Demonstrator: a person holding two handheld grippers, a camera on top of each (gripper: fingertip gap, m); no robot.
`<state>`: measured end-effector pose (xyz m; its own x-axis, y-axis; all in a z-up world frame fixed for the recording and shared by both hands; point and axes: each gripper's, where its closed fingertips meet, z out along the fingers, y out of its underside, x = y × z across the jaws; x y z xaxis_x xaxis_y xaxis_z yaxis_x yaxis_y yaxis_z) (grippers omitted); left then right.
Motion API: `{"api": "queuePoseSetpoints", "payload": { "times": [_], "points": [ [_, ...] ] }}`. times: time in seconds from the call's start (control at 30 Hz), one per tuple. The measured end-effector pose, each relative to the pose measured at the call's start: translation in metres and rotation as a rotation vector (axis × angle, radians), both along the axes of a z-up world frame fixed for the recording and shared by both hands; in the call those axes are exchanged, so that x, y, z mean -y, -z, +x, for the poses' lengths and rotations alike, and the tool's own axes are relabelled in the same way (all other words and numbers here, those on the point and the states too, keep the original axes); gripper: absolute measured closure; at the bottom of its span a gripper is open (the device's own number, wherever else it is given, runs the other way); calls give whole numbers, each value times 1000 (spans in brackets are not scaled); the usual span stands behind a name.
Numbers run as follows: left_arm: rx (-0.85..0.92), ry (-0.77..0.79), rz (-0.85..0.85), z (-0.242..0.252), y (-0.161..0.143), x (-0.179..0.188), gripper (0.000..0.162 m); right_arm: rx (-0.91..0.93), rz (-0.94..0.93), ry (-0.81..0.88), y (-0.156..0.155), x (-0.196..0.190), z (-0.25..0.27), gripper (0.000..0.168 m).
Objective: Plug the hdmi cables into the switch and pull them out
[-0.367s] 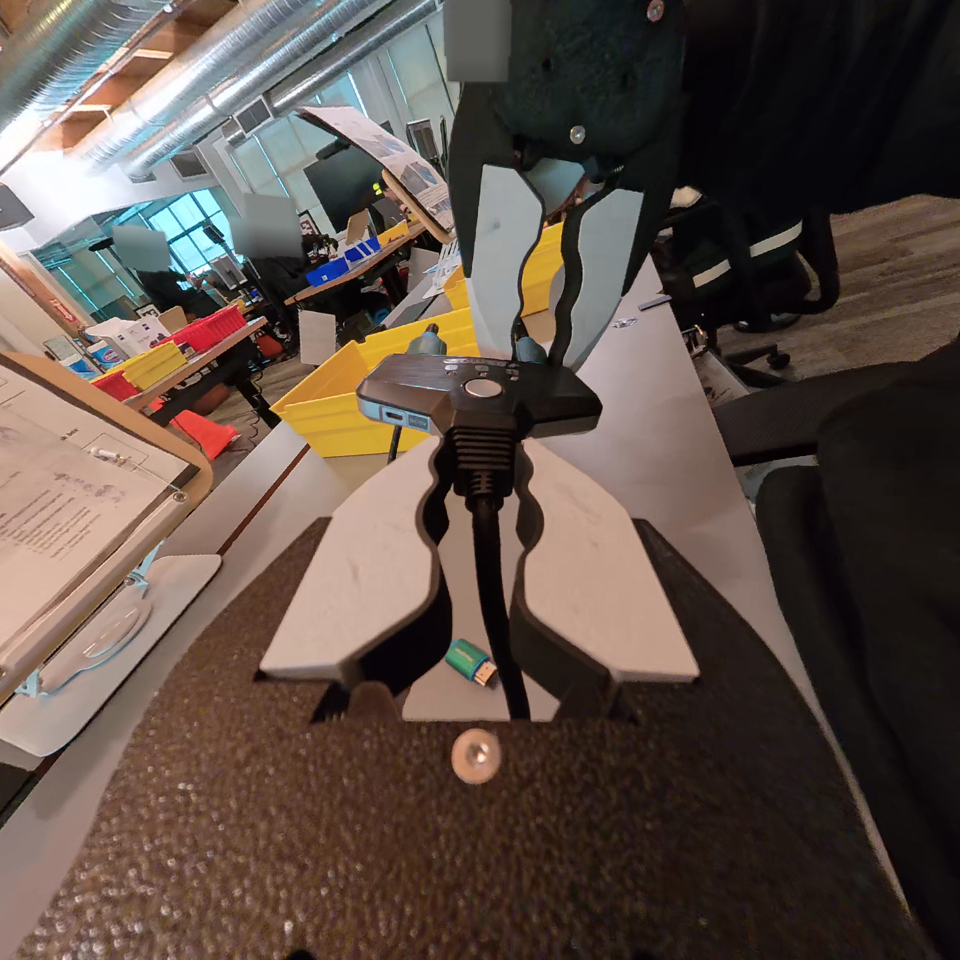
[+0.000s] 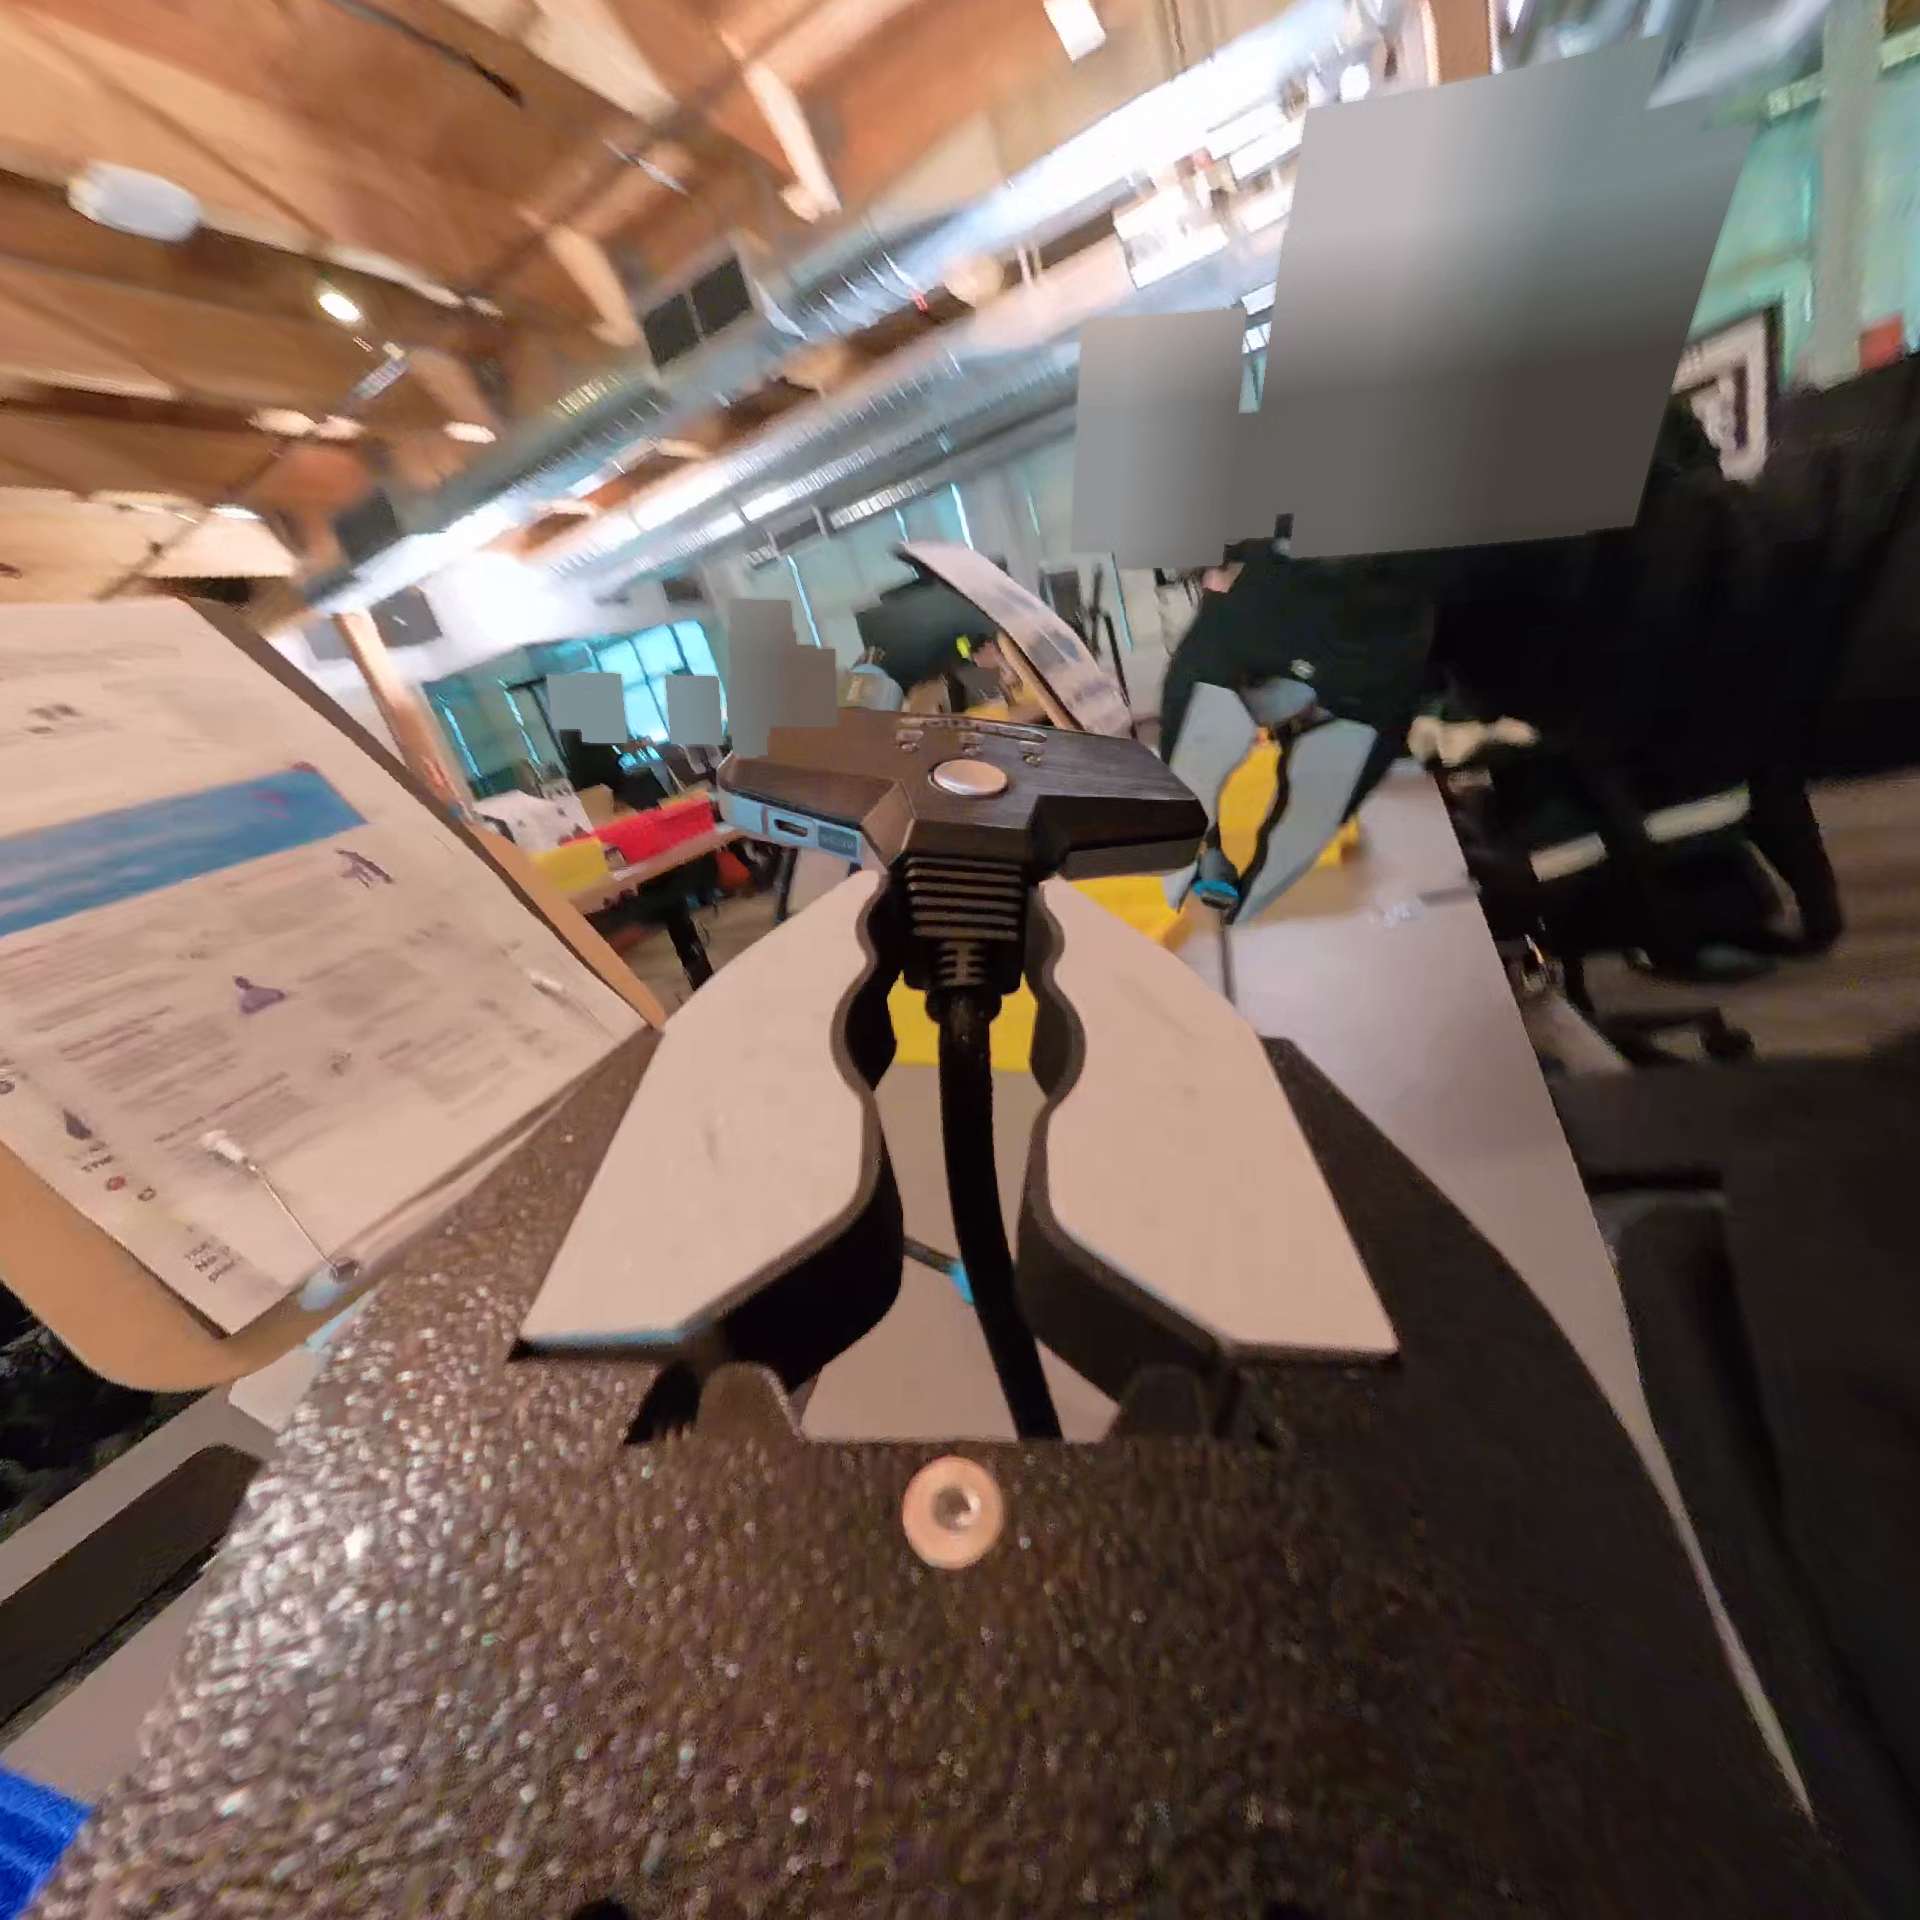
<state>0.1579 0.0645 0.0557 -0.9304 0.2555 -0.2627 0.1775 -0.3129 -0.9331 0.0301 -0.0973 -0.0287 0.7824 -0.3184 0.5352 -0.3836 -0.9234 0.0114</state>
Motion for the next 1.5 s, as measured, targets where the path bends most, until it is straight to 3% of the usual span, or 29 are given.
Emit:
{"api": "queuePoseSetpoints", "payload": {
  "times": [0.03,0.1,0.2,0.37,0.5,0.63,0.93,1.17,1.5],
  "points": [
    [-14,-5,-12,0,-3,1,140,10,6,6,-13,-2,0,146],
    [23,-49,1,-1,-2,4,140,86,29,39,-45,9,5,146],
    [42,-113,25,7,0,4,140,128,-60,160,-84,59,-8,146],
    [-23,-38,27,8,5,6,140,404,-176,334,-139,134,-22,147],
    [17,-42,76,3,13,13,140,485,-229,459,-147,182,-36,147],
    [38,-40,91,-1,17,16,140,697,-336,530,-156,227,-37,148],
    [15,-2,95,-3,21,19,140,839,-374,686,-99,291,-46,148],
    [16,14,107,-6,25,22,140,931,-455,528,-30,267,-32,149],
    [16,30,114,-9,28,25,140,923,-209,603,59,244,-17,145]
  ]
}}
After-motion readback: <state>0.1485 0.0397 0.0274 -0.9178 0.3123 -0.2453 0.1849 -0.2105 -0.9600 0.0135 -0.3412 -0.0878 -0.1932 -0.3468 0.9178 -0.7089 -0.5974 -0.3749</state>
